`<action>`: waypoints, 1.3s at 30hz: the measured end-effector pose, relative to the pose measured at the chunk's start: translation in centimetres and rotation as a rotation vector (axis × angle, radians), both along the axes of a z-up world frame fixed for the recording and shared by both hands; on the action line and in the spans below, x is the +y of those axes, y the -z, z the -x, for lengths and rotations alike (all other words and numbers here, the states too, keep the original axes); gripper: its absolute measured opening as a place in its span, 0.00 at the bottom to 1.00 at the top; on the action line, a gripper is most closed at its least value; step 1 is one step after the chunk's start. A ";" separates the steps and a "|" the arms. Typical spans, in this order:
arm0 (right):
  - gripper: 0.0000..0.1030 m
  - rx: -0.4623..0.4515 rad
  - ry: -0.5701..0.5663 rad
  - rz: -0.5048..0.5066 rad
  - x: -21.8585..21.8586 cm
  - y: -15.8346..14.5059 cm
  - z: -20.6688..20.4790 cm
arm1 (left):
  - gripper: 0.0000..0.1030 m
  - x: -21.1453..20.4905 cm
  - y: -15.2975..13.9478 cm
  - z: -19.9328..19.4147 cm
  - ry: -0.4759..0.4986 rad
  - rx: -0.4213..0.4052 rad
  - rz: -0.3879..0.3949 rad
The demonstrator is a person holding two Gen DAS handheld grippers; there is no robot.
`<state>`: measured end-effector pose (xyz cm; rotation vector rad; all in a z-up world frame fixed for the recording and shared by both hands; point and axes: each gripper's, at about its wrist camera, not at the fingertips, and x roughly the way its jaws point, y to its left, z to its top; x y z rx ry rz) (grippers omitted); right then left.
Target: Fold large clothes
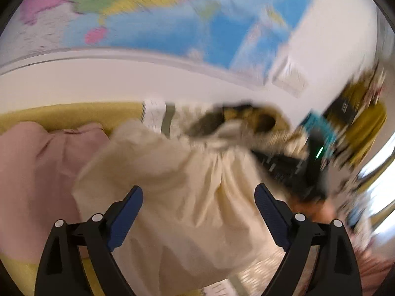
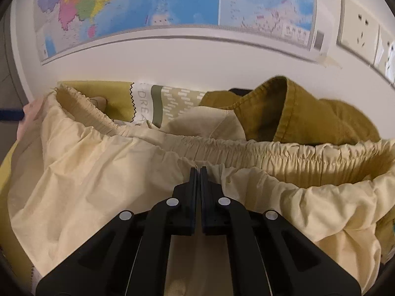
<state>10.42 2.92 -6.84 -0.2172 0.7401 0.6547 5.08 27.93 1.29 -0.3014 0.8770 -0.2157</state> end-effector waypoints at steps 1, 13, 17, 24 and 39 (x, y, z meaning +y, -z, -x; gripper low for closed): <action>0.04 0.018 -0.003 -0.023 -0.4 -0.3 0.0 | 0.86 -0.9 1.1 -0.6 0.018 0.036 -0.036; 0.41 0.077 -0.027 -0.063 -4.2 -0.1 1.9 | 0.89 -2.5 6.8 -4.5 -0.045 0.138 -0.169; 0.45 0.108 -0.018 -0.148 -5.6 -0.5 2.0 | 0.87 -1.9 4.4 -0.7 -0.044 0.010 -0.156; 0.80 0.029 0.058 -0.382 -16.6 -4.1 7.8 | 0.93 3.4 4.2 8.7 -0.211 -0.059 -0.173; 0.74 0.276 0.175 -0.433 -22.6 5.8 7.1 | 0.93 2.9 9.1 10.5 -0.237 0.004 -0.108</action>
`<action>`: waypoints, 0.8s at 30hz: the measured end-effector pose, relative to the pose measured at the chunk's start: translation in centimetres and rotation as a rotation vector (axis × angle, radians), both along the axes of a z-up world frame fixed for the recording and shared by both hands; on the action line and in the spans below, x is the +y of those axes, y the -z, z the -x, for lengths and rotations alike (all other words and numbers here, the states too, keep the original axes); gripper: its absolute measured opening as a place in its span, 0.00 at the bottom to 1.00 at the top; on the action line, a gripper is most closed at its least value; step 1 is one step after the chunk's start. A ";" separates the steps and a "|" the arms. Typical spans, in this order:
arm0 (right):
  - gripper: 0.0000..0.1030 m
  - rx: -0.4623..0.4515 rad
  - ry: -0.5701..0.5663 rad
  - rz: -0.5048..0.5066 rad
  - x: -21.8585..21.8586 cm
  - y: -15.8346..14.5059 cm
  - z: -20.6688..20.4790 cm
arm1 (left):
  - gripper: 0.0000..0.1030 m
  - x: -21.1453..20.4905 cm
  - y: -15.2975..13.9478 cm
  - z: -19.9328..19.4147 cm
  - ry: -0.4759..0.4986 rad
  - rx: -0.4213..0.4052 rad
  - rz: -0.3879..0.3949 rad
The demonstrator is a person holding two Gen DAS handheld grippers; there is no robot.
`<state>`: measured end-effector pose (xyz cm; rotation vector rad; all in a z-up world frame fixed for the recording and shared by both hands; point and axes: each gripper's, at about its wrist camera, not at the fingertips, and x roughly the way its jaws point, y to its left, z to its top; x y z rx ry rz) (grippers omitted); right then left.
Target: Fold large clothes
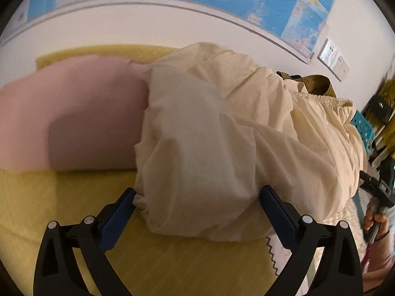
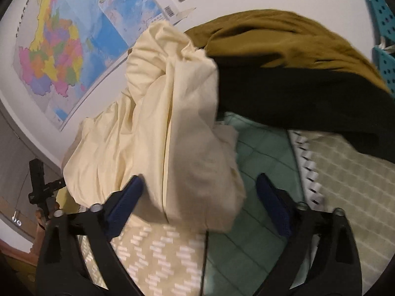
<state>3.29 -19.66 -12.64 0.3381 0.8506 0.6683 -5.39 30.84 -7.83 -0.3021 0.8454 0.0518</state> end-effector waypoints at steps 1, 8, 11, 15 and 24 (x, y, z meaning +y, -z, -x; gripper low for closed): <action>0.62 0.020 -0.020 -0.032 0.2 0.3 -0.5 | 0.93 -0.2 0.1 -0.4 -0.004 0.012 0.000; 0.18 -0.021 -0.094 -0.189 -0.7 -3.6 1.5 | 0.24 -0.2 -2.7 2.3 -0.036 -0.050 0.135; 0.16 -0.064 -0.156 -0.279 -1.9 -6.7 3.7 | 0.21 -1.0 -4.7 5.4 -0.008 -0.076 0.152; 0.15 -0.119 -0.184 -0.332 -4.5 -9.4 6.0 | 0.21 -2.1 -4.9 8.7 0.054 -0.055 0.237; 0.54 0.101 0.099 -0.054 -8.1 -0.5 1.2 | 0.60 -3.2 -1.3 8.7 -0.003 0.076 0.153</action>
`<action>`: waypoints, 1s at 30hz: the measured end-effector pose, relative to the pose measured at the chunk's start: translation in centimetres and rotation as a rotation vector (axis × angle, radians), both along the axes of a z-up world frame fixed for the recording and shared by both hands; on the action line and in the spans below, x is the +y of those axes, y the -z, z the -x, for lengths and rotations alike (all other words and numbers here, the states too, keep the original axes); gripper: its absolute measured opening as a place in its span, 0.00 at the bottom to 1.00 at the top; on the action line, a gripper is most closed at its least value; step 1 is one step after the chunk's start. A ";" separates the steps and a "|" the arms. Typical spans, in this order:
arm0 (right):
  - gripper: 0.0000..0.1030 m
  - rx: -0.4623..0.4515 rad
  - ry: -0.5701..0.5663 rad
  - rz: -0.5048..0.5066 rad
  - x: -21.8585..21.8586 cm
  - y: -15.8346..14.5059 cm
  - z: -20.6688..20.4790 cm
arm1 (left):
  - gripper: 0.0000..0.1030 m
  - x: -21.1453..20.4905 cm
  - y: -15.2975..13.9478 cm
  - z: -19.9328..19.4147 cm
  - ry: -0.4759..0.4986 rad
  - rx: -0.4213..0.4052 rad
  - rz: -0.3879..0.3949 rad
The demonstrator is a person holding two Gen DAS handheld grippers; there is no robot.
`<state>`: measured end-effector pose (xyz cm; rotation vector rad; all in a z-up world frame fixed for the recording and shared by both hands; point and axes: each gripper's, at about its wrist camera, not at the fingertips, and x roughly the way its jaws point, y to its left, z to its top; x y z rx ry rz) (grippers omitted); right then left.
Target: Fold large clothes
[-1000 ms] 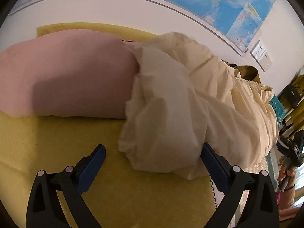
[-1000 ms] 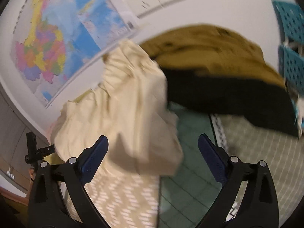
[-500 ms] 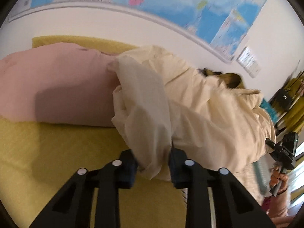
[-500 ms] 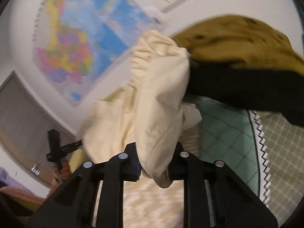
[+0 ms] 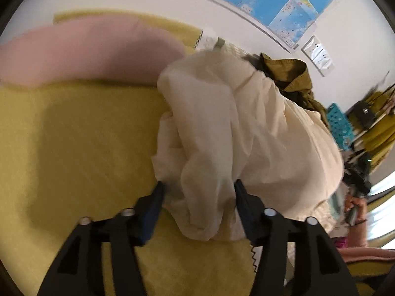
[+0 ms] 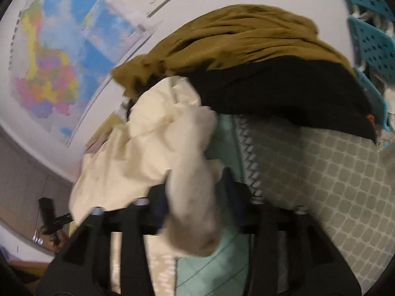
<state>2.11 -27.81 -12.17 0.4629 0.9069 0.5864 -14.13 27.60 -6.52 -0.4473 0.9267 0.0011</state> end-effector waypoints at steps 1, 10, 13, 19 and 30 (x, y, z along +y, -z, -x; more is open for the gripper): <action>0.62 -0.034 0.023 0.027 -0.2 -0.7 0.3 | 0.65 -0.4 -1.3 0.2 0.002 -0.041 -0.035; 0.85 -0.304 0.006 0.141 3.2 -8.3 3.4 | 0.86 -5.9 -7.4 -1.9 0.176 -0.206 -0.179; 0.81 -0.308 -0.176 0.194 9.2 -8.4 3.1 | 0.86 -8.8 -5.6 -4.5 0.287 -0.135 -0.184; 0.42 -0.235 -0.312 0.330 16.2 -4.9 0.6 | 0.65 -10.8 -0.9 -9.5 0.327 0.013 -0.214; 0.02 -0.332 -0.191 0.225 17.7 -8.1 -3.7 | 0.06 -8.2 -2.6 -13.8 0.175 -0.042 -0.223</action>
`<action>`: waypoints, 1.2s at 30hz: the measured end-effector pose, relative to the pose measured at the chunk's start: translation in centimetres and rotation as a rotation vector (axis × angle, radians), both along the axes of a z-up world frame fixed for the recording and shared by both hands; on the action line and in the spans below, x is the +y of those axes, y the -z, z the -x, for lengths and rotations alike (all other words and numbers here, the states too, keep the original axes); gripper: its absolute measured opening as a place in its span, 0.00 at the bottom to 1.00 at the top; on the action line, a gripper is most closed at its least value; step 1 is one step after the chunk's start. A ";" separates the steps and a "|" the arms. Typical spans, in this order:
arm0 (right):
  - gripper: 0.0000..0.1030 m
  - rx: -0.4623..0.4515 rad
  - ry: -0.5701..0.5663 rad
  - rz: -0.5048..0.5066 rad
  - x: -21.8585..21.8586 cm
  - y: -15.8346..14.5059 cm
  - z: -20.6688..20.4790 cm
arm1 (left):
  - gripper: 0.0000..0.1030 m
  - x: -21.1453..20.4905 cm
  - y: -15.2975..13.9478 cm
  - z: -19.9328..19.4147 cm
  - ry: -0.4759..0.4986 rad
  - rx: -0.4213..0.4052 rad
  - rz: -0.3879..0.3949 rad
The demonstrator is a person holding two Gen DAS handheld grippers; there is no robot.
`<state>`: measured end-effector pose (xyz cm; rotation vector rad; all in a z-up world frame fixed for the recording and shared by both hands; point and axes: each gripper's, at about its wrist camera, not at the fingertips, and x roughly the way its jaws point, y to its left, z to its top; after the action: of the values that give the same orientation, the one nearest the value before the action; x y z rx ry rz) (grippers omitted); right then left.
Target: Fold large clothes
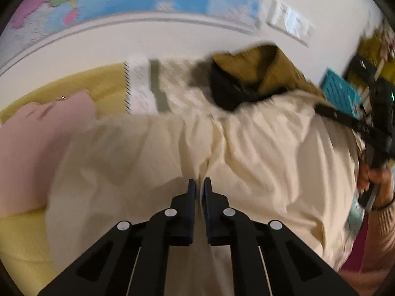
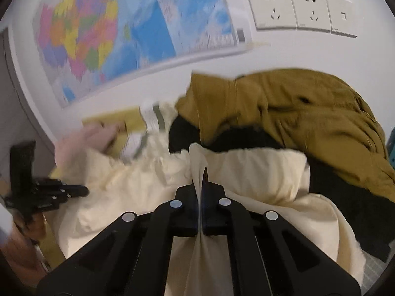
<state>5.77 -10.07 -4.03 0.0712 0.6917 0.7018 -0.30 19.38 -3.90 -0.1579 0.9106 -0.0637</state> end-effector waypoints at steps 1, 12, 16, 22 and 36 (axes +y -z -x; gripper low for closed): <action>0.02 -0.019 0.006 0.034 0.5 0.2 -0.1 | 0.06 0.3 0.2 -0.2 -0.011 0.002 0.000; 0.50 0.095 -0.007 0.048 -3.4 3.4 0.8 | 0.38 1.4 2.0 1.7 0.000 0.021 0.014; 0.65 0.039 0.017 -0.032 -7.5 1.2 3.7 | 0.57 1.4 0.9 3.7 0.002 -0.038 -0.020; 0.50 0.082 0.075 0.111 -8.2 5.2 2.8 | 0.59 2.3 2.9 3.9 -0.032 -0.018 -0.048; 0.70 0.024 0.088 -0.053 -10.1 1.4 6.8 | 0.73 0.1 1.8 5.3 -0.125 -0.031 -0.139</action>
<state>-1.05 -20.13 -5.40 0.1583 0.6891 0.6354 -5.59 19.47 -5.73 -0.0839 0.8693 0.1127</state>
